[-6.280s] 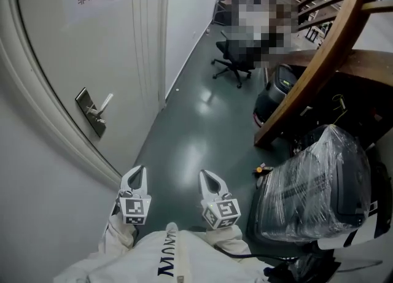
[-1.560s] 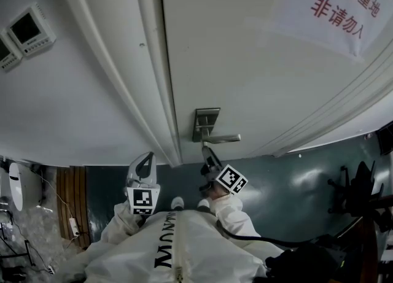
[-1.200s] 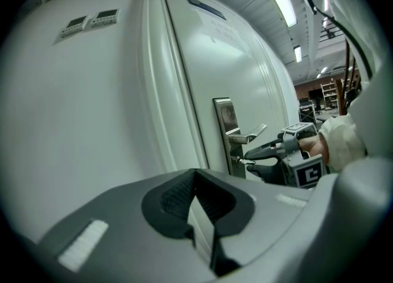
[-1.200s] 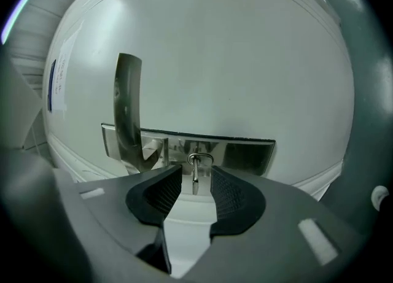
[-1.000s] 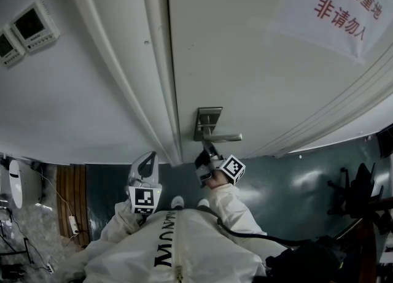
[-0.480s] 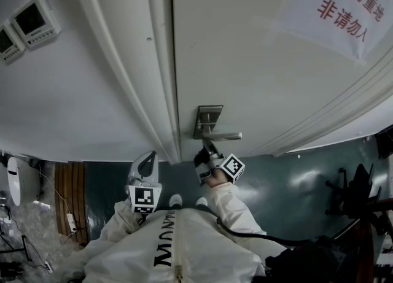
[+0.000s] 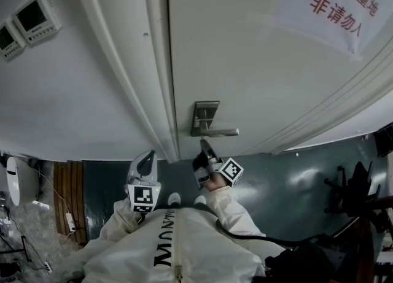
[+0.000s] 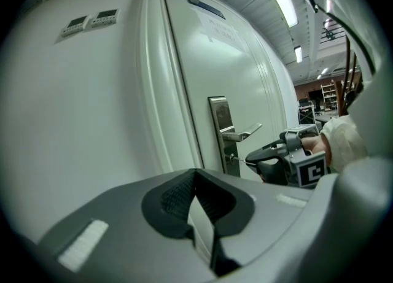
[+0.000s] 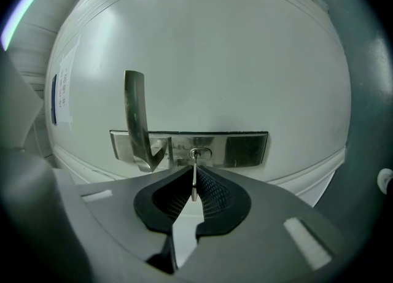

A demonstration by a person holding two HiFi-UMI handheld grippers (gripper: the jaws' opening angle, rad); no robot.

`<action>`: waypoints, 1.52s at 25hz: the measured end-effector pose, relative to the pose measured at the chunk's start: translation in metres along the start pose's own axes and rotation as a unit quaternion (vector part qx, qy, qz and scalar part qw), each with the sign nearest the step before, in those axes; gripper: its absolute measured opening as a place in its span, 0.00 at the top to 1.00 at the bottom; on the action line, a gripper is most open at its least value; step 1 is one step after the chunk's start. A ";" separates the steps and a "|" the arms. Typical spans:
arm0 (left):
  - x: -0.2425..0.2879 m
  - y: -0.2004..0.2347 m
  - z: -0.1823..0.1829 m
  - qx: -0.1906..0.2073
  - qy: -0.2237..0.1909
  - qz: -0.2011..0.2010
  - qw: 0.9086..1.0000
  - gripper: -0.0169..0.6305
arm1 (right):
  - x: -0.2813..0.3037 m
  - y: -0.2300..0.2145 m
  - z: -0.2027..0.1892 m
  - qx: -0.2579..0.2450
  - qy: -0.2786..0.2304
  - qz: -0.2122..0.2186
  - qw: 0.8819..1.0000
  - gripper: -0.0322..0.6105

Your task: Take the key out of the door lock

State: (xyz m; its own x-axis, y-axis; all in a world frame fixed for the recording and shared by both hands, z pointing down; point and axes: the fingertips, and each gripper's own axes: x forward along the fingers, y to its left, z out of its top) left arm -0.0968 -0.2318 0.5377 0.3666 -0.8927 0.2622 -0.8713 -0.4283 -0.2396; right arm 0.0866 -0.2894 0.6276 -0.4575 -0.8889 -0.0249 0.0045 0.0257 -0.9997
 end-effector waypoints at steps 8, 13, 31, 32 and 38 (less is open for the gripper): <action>-0.001 -0.015 0.006 0.000 -0.008 -0.012 1.000 0.97 | -0.025 0.001 -0.004 -0.055 0.016 -0.024 0.998 0.93; -0.002 -0.018 0.005 -0.003 -0.008 -0.013 1.000 0.97 | -0.035 0.014 -0.007 -0.141 0.040 -0.043 0.988 0.93; 0.004 -0.020 0.013 0.000 -0.016 -0.005 1.000 0.97 | -0.064 0.085 -0.017 -0.624 0.075 -0.140 0.765 0.93; 0.005 -0.020 0.013 0.000 -0.016 -0.003 1.000 0.97 | -0.067 0.089 -0.016 -0.641 0.071 -0.142 0.751 0.93; 0.003 -0.026 0.018 0.003 -0.015 0.010 1.000 0.97 | -0.081 0.101 -0.008 -0.684 0.041 -0.146 0.713 0.93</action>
State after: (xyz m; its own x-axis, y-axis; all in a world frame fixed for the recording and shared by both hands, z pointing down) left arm -0.0672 -0.2257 0.5278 0.3597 -0.9044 0.2296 -0.8761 -0.4120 -0.2505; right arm 0.1171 -0.2114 0.5285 -0.3122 -0.9195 0.2388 -0.9481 0.3174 -0.0176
